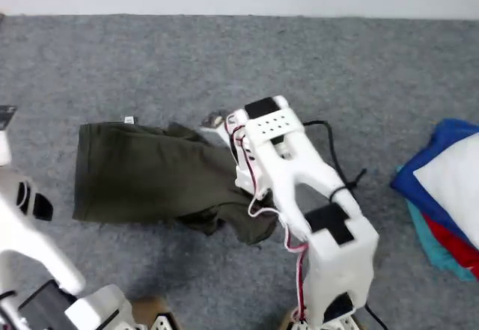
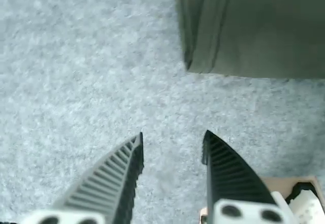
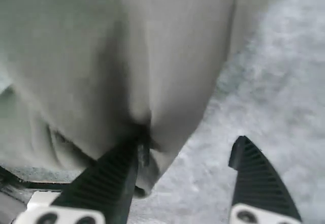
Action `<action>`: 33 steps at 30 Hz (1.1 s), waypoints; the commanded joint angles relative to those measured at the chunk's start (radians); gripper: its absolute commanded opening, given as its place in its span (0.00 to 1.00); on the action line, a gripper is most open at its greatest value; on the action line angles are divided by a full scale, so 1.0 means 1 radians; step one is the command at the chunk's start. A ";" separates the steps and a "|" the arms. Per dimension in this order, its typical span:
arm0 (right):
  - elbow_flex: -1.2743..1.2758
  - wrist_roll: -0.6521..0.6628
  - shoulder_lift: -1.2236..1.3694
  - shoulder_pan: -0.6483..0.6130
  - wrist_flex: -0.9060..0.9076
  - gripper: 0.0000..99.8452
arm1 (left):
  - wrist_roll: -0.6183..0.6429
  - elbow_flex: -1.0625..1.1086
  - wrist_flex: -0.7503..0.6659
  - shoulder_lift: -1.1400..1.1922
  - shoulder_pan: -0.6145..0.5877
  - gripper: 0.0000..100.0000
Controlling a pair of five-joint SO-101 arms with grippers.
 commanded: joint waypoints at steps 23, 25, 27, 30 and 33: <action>-0.623 0.262 -0.045 0.358 0.194 0.01 | -0.012 0.090 0.025 -0.028 -0.009 0.18; -0.548 0.298 -0.114 0.321 0.194 0.01 | -0.012 0.107 0.025 -0.028 -0.009 0.18; -0.411 0.368 -0.191 0.268 0.194 0.01 | -0.012 0.107 0.023 -0.028 -0.009 0.18; -0.144 0.443 -0.321 0.179 0.194 0.01 | -0.012 0.107 0.002 -0.031 -0.009 0.18; 0.101 0.474 -0.486 0.090 0.194 0.01 | -0.014 0.107 -0.005 -0.029 -0.009 0.18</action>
